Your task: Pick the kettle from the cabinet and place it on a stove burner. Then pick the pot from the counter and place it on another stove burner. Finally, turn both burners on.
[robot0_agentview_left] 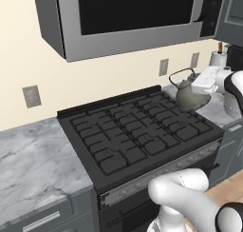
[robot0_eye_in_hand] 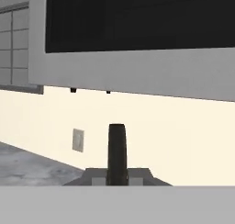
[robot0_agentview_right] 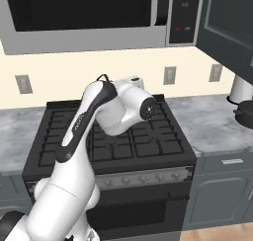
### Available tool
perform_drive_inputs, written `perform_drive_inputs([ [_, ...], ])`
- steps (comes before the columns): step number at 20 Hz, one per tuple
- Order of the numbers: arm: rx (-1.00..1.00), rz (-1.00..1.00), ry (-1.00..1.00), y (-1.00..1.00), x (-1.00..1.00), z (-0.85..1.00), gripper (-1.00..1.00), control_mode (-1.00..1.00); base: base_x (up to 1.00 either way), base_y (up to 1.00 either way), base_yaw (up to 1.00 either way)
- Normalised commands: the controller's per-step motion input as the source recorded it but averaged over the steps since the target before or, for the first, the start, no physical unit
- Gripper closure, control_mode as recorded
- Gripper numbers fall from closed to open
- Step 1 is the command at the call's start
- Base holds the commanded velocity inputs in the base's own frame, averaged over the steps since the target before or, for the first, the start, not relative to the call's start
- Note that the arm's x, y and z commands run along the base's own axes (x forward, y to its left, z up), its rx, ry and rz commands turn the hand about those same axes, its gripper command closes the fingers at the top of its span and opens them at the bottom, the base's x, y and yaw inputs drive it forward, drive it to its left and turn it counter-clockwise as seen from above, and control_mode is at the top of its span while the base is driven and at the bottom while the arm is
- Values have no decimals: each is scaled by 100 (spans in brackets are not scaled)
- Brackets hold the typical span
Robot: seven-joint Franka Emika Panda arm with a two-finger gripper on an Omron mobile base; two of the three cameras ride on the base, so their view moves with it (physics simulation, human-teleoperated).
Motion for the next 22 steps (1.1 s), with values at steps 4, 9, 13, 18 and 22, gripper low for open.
perform_drive_inputs([
  [4, 0, 11, -5, 0, 29, -1, 100, -100, 0, 0, 0],
  [9, 0, 1, 0, 0, 5, -3, 100, -100, 0, 0, 0],
  [13, 0, 0, 0, 0, 18, -4, 100, -100, 0, 0, 0],
  [18, 0, 0, -1, 2, 29, -15, 100, -100, 0, 0, 0],
  [22, 2, 1, -7, 3, 30, -22, 100, -100, 0, 0, 0],
])
